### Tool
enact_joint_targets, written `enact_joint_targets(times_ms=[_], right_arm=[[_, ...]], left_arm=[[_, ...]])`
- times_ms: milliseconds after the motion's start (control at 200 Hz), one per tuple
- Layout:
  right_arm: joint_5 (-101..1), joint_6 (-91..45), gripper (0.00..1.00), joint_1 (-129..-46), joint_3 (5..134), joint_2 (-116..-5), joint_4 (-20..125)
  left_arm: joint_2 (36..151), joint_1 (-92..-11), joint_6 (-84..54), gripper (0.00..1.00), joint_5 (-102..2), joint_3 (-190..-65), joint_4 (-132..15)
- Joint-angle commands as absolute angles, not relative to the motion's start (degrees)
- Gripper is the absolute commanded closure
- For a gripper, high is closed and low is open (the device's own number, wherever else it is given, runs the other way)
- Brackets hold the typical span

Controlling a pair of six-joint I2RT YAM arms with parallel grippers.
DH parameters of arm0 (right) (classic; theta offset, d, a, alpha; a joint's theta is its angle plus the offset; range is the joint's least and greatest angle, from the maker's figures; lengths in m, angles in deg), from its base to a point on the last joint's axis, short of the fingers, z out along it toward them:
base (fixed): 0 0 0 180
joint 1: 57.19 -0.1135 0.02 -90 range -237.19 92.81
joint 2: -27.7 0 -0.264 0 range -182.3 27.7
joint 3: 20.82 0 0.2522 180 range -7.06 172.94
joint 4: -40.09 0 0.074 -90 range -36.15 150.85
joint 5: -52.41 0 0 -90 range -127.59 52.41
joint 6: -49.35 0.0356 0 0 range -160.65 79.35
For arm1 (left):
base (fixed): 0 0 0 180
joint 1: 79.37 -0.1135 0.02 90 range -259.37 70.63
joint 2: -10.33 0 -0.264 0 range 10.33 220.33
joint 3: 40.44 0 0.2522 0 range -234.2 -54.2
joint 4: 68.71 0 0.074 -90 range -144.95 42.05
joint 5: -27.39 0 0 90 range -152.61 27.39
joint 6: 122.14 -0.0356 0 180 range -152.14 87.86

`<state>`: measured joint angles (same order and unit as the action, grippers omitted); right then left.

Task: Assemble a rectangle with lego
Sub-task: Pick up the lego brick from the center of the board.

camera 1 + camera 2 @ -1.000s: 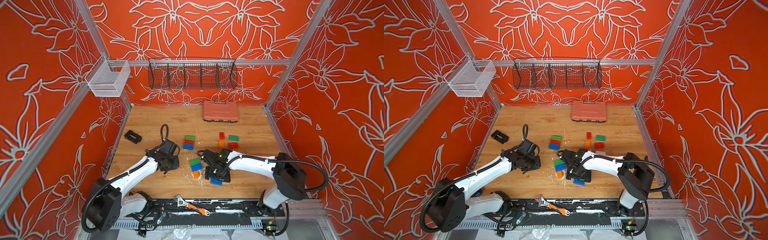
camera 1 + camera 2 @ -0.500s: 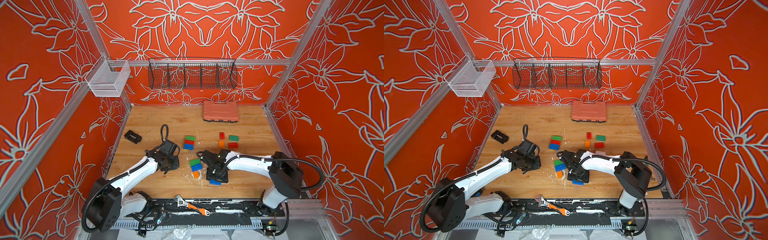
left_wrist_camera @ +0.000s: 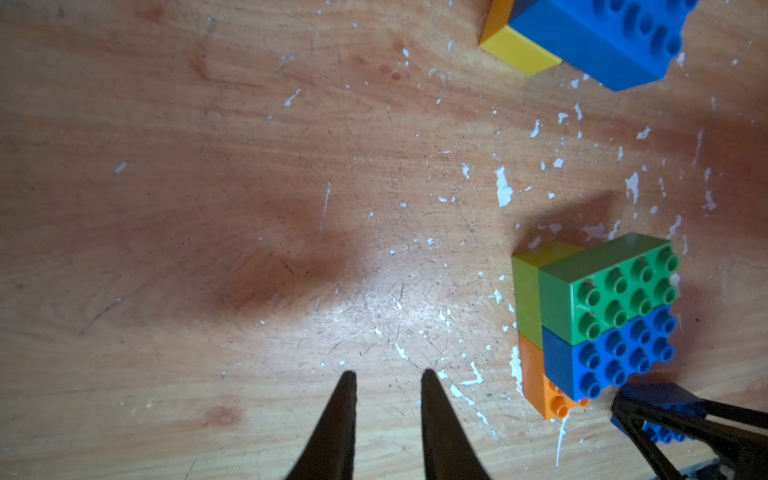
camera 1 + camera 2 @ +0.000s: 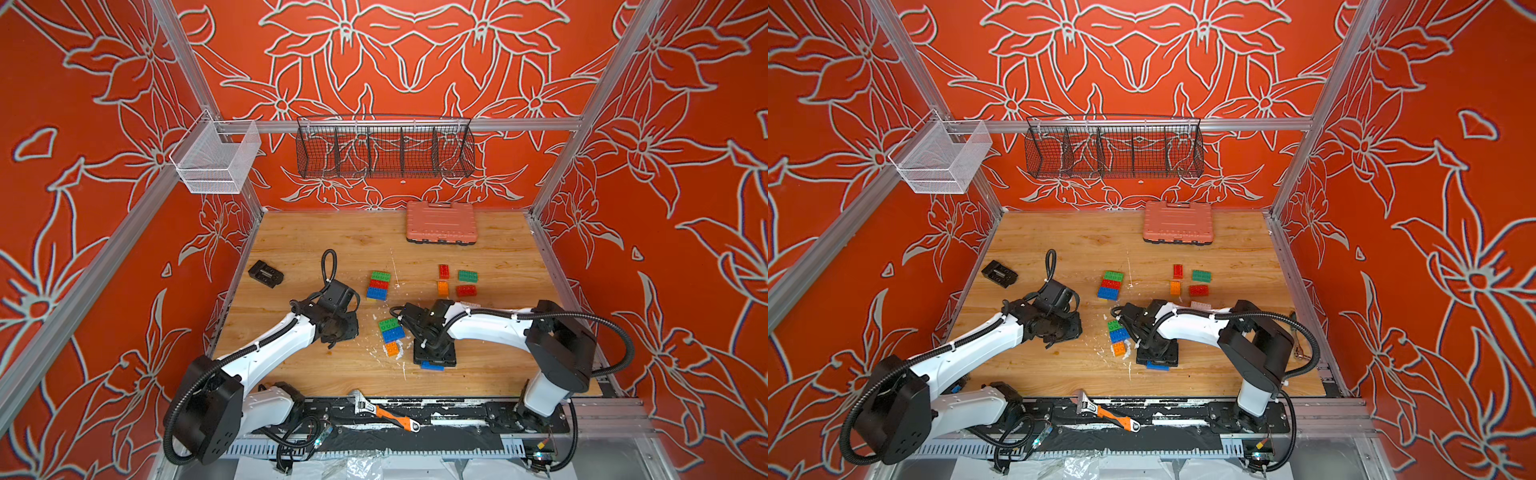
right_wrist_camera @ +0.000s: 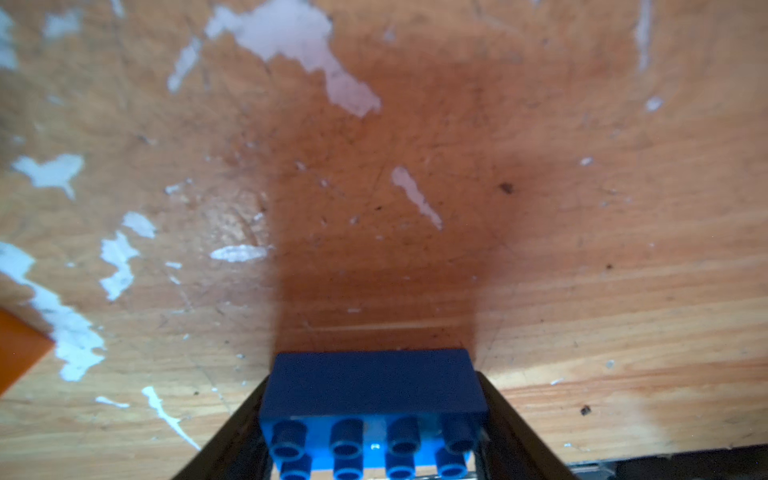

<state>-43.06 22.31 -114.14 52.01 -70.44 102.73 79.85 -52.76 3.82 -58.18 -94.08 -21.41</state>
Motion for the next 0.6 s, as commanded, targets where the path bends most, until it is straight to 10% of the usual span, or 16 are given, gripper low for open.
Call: enact_joint_targets(times_ms=[0, 596], right_arm=[[-40.5, 21.3, 0.39, -114.7, 53.6, -70.4, 105.8], [-43.0, 2.1, 0.60, -115.2, 72.6, -76.3, 111.6]], left_arm=[[79.9, -53.1, 3.7, 0.74, -58.1, -93.6, -20.9], [79.3, -53.1, 5.2, 0.73, -58.3, -93.4, -19.1]])
